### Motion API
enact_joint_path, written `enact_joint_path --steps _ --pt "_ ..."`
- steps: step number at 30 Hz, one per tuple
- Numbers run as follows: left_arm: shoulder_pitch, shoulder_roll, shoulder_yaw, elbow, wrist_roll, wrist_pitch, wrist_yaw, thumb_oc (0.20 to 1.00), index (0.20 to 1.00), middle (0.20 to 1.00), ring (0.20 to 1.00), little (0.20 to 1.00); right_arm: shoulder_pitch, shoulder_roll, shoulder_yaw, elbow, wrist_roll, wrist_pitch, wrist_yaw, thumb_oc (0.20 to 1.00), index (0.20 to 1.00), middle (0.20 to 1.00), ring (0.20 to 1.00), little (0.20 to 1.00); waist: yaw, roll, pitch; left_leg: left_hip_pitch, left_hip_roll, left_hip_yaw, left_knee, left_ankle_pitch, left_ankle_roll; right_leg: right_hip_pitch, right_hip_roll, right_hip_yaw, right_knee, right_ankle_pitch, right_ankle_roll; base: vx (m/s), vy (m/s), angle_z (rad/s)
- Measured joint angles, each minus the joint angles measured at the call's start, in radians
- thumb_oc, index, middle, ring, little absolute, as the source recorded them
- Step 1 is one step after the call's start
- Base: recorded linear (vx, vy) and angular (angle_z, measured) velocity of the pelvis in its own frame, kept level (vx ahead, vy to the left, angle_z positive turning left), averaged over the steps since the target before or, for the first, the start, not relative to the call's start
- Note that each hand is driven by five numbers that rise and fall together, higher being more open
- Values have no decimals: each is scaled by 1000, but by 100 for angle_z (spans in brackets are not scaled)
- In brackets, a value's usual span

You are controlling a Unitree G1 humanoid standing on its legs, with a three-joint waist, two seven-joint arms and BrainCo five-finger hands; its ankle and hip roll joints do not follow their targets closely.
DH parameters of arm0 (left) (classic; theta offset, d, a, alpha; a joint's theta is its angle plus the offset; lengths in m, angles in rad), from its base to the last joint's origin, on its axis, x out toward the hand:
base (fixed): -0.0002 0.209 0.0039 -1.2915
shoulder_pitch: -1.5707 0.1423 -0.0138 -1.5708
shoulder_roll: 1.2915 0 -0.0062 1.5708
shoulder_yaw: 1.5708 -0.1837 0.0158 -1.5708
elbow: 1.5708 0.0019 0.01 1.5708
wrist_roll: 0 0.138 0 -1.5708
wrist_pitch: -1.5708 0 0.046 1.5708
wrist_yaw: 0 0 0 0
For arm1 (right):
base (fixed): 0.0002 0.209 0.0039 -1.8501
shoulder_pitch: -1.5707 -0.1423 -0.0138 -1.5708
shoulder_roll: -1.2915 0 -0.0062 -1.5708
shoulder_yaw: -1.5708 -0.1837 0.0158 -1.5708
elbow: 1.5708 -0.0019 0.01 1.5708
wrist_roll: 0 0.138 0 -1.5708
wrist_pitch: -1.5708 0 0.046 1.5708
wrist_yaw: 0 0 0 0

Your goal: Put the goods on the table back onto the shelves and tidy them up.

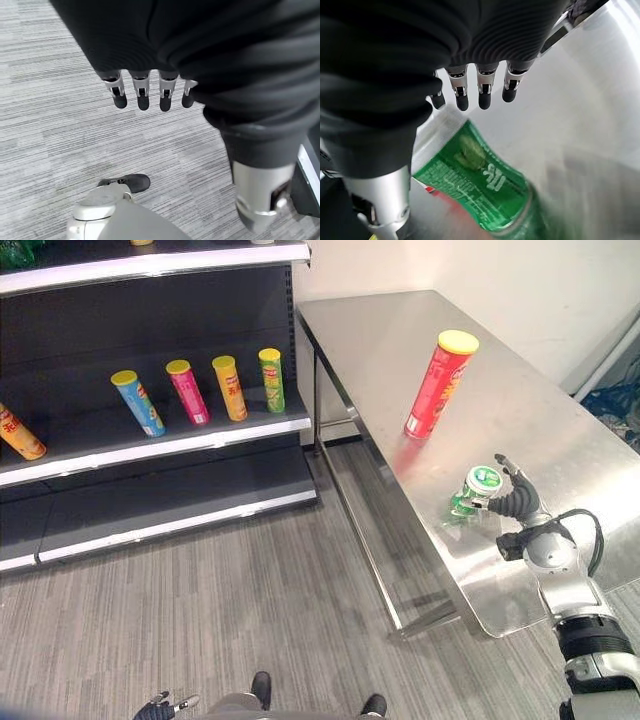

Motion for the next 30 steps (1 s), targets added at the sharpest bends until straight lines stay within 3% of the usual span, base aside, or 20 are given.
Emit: enact_joint_path --steps 4,5,6,7,8,19,26,30 --pt "0 -3 0 1 0 0 2 1000 1000 1000 1000 1000 -18 2 1 40 -6 12 -8 1000 1000 1000 1000 1000 6 -2 3 -2 -2 -6 0 0 -1 7 0 -17 0 -4 1 7 -9 12" --pt "2 -3 0 1 0 0 3 1000 1000 1000 1000 1000 -19 3 1 40 -6 16 -13 846 846 846 846 846 11 -3 4 -2 -2 -6 0 0 -1 9 0 -18 0 -5 2 1 -6 5" --pt "3 -3 0 1 0 1 3 1000 1000 1000 1000 1000 -23 5 1 44 -6 17 -15 846 846 846 846 846 12 -3 4 -1 -2 -6 0 0 -1 10 0 -19 0 -6 2 0 0 0" --pt "2 -3 0 1 -1 1 4 1000 1000 1000 1000 1000 -30 7 2 54 -6 17 -16 454 454 454 454 454 12 -5 5 -1 -2 -8 0 0 -1 11 0 -20 0 -6 2 6 -4 3" --pt "2 -3 0 1 -1 1 4 1000 1000 1000 1000 1000 -31 8 2 58 -6 18 -17 200 200 200 200 200 13 -6 6 -2 -2 -9 0 0 -1 11 0 -21 0 -7 2 0 0 0" --pt "3 -7 6 -11 -8 1 7 1000 1000 1000 1000 1000 -40 6 32 44 -6 28 -15 200 200 200 200 200 13 -11 8 0 2 -25 0 5 -2 17 3 -24 0 -9 0 -18 -24 1" --pt "10 -24 52 -15 -39 3 29 1000 1000 1000 1000 1000 18 26 -116 -220 -3 30 -71 200 200 200 200 200 17 14 22 -19 23 -58 1 20 -23 27 33 -45 -4 -25 -6 -76 -86 13" --pt "14 -46 54 -15 -39 5 30 1000 1000 1000 1000 1000 14 27 -119 -285 16 24 -86 200 200 200 200 200 38 29 34 -23 43 -67 1 31 -35 30 54 -51 -6 -41 -7 -120 -64 11"
